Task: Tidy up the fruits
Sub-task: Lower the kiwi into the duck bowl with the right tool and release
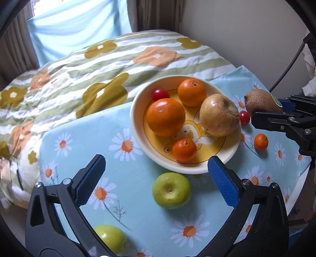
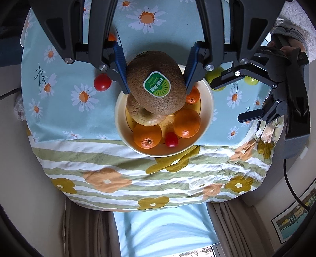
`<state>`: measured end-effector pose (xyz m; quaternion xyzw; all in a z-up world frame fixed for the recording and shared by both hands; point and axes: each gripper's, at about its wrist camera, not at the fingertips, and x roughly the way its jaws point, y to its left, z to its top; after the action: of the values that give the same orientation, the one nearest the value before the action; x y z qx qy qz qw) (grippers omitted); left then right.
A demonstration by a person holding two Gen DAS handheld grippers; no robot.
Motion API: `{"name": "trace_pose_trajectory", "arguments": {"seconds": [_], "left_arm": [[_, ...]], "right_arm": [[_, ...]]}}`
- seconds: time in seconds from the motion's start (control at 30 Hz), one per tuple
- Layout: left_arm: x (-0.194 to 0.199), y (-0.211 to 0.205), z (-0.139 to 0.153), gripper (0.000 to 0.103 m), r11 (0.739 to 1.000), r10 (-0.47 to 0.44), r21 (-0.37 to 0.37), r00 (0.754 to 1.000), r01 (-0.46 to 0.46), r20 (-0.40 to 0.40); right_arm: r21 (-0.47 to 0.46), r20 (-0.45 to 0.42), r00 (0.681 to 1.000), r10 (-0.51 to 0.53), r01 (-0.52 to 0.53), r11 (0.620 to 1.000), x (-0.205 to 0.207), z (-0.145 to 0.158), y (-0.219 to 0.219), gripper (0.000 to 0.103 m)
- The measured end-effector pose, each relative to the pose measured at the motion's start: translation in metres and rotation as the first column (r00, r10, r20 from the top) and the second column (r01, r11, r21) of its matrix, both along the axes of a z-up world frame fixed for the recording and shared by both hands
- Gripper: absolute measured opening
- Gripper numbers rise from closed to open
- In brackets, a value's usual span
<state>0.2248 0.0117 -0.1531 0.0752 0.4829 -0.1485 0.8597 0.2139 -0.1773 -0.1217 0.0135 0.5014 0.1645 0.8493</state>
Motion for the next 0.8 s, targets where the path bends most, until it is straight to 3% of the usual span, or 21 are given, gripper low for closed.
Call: {"name": "trace_pose_trajectory", "arguments": {"seconds": [0.37, 0.8], "left_arm": [[-0.022, 0.055, 0.013, 0.103, 0.989, 0.148, -0.001, 0.989, -0.148, 0.029], [-0.031, 0.072, 0.003, 0.103, 0.983, 0.185, -0.021, 0.982, -0.185, 0.027]], "right_arm": [[0.021, 0.004, 0.996, 0.085, -0.086, 0.996, 0.006, -0.017, 0.044, 0.048], [-0.002, -0.026, 0.999, -0.042, 0.042, 0.999, 0.006, -0.056, 0.058, 0.048]]}}
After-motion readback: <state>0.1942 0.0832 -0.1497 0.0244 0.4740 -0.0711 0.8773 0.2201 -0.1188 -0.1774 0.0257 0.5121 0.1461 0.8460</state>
